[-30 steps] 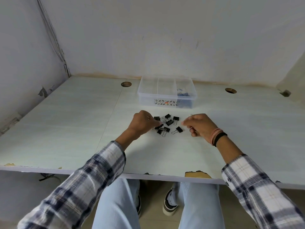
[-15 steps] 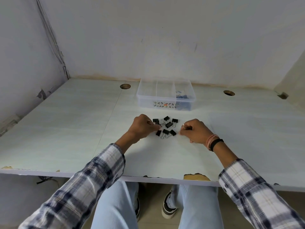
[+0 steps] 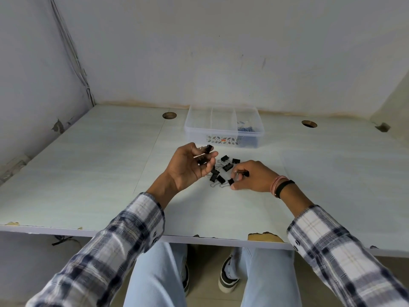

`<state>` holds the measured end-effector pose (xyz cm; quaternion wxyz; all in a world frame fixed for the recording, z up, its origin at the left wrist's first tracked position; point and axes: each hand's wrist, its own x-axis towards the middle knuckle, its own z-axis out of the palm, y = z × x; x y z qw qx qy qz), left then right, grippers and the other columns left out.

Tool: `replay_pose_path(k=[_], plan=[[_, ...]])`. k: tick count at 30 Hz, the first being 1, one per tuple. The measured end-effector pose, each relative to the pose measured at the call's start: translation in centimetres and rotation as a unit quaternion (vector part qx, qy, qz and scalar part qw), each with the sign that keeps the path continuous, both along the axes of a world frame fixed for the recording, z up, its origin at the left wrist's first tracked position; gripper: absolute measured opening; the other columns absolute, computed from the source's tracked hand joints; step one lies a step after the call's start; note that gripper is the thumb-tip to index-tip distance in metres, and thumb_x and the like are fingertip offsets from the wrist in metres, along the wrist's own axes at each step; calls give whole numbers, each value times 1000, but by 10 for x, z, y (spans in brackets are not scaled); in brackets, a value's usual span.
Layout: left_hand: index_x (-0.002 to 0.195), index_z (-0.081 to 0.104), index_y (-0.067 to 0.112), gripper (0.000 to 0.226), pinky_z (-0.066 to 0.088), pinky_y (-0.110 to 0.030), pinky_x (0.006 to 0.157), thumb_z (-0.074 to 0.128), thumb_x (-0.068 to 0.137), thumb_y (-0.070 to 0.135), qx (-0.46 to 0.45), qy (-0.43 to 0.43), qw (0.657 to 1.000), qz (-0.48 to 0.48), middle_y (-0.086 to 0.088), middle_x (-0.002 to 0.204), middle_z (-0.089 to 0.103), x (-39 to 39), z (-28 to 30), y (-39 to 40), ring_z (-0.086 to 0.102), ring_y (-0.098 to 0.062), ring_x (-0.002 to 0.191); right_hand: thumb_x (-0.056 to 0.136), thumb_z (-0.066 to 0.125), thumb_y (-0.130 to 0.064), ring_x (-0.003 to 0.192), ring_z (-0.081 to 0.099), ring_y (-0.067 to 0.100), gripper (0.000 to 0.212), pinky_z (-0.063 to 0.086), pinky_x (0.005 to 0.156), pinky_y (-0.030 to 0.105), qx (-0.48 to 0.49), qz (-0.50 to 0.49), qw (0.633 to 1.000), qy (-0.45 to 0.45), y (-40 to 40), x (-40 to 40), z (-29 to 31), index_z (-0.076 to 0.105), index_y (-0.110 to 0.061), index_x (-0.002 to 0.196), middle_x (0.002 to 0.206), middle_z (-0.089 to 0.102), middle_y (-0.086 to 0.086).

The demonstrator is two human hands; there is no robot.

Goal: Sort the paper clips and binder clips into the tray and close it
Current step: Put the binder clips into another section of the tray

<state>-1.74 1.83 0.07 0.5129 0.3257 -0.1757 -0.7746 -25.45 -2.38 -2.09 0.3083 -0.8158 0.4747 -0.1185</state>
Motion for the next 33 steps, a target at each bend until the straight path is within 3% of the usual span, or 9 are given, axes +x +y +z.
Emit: replay_pose_path(k=[4, 6, 8, 11, 14, 21, 26, 30, 33], plan=[[117, 63, -4, 44, 60, -34, 67, 41, 82, 11, 11, 28, 999, 11, -23, 106, 65, 4, 2, -1, 66, -32, 83, 75, 83, -21, 65, 57, 3, 20, 45, 65, 15, -8, -66, 996, -62, 5, -2, -6, 67, -10, 82, 76, 65, -7], [113, 64, -5, 38, 61, -33, 66, 50, 86, 17, 26, 16, 999, 23, -22, 104, 64, 4, 2, -3, 66, -31, 82, 81, 77, -13, 58, 52, 11, 17, 45, 58, 20, 77, -105, 970, -207, 8, -4, -8, 64, -2, 82, 70, 62, 3], [111, 64, -5, 35, 61, -31, 64, 58, 88, 21, 43, -14, 998, 32, -21, 101, 62, 2, 2, -6, 65, -29, 79, 88, 64, -2, 60, 52, 16, 5, 47, 53, 21, 200, -131, 875, -421, 6, -7, -4, 62, 1, 85, 74, 60, 13], [115, 63, -7, 35, 63, -31, 68, 61, 92, 20, 48, -49, 997, 43, -23, 105, 61, -5, 5, -14, 67, -29, 76, 86, 50, 3, 66, 56, 15, 13, 49, 50, 17, 356, -179, 668, -629, -5, -11, 9, 58, -2, 95, 85, 59, 15], [113, 62, -8, 33, 63, -36, 80, 60, 96, 19, 38, -68, 995, 63, -23, 108, 57, -12, 18, -29, 63, -32, 90, 77, 53, -3, 74, 59, 20, 30, 52, 56, 21, 411, -191, 579, -677, -15, -4, 27, 60, 2, 106, 90, 60, 17], [129, 49, -7, 55, 59, -41, 76, 56, 99, 38, 42, -142, 987, 55, -22, 121, 46, -32, 71, -97, 52, -33, 108, 94, 58, -17, 118, 52, 38, 22, 49, 103, 44, 386, -298, 601, -634, -61, 37, 90, 50, 3, 100, 108, 48, 22], [136, 41, 6, 56, 47, -59, 102, 57, 96, 42, 22, -187, 980, 59, -17, 126, 45, -37, 93, -146, 40, -43, 134, 87, 66, -30, 100, 52, 33, 57, 42, 104, 61, 371, -306, 683, -549, -116, 54, 115, 36, -7, 130, 113, 44, 14], [146, 36, 26, 50, 21, -75, 112, 53, 100, 36, -16, -197, 979, 44, -21, 140, 38, -34, 93, -162, 13, -56, 147, 71, 74, -33, 136, 33, 53, 78, 26, 101, 78, 385, -272, 711, -522, -142, 52, 111, 37, -30, 140, 149, 31, 21], [136, 42, 19, 41, 21, -74, 113, 54, 99, 32, -29, -171, 984, 47, -19, 131, 39, -28, 88, -158, 11, -50, 150, 80, 67, -26, 146, 12, 53, 79, 22, 102, 79, 377, -268, 713, -528, -138, 45, 109, 30, -23, 150, 156, 19, 25]])
